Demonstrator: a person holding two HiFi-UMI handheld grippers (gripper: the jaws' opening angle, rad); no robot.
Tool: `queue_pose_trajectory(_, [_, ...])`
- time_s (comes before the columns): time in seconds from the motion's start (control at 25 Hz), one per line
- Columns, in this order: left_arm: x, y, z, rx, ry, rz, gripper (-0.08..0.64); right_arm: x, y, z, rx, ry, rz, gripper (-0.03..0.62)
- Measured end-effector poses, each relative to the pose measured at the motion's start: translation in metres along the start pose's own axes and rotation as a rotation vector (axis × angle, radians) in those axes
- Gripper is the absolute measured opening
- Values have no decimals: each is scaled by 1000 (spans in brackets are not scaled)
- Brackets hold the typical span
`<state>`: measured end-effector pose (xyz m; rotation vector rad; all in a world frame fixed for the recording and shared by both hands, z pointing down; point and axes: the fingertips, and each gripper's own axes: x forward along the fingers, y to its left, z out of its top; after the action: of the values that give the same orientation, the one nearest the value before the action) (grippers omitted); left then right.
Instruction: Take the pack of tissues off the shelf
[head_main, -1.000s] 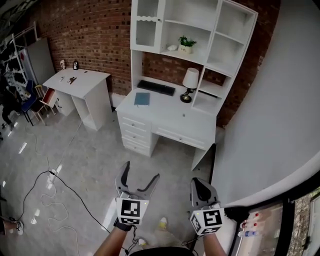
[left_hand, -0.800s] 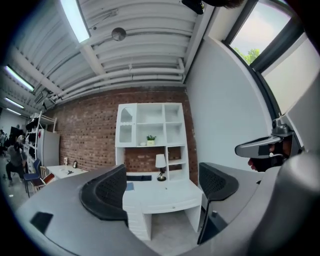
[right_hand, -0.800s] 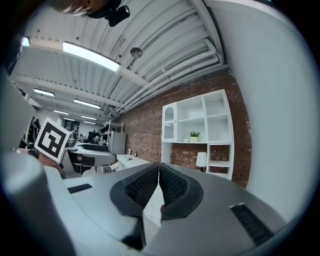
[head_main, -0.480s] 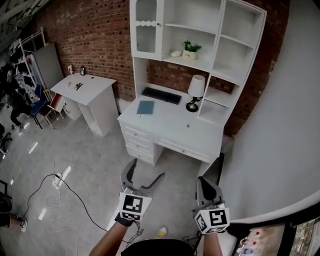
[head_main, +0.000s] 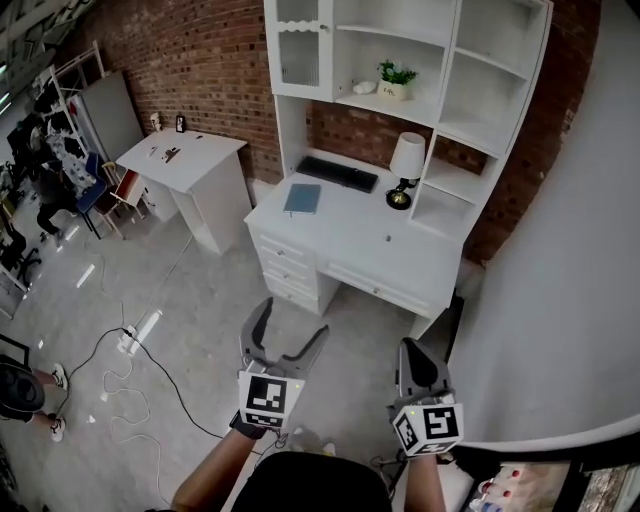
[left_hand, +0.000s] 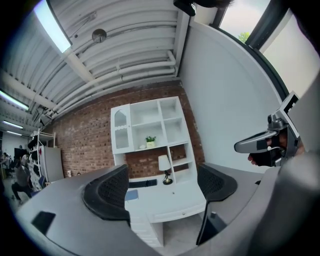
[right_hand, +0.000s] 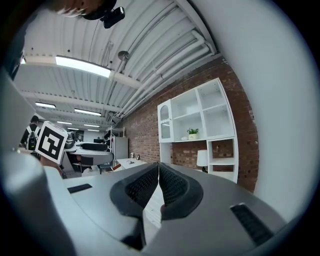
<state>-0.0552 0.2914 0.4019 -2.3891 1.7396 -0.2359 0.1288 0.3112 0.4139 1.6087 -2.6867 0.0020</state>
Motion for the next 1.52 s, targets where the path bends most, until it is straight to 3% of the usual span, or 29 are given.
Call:
queue_pose_trajectory(0.24, [14,-2,-7,16,12,-3,445,7,-8,-14,19,3,9,5])
queue_pose_trajectory(0.64, [79,21,-19,-19,0,-8,444,48,-50,-24,15,26,-51,5])
queue_pose_trajectory(1.24, [228,123,-19,-98,-14,-66,440,209,-84,3,-41,108,-62,5])
queue_pose_trajectory(1.52, [288,174,-23,-132,-44,-87,440,286,-90,10,-52,99,-117,5])
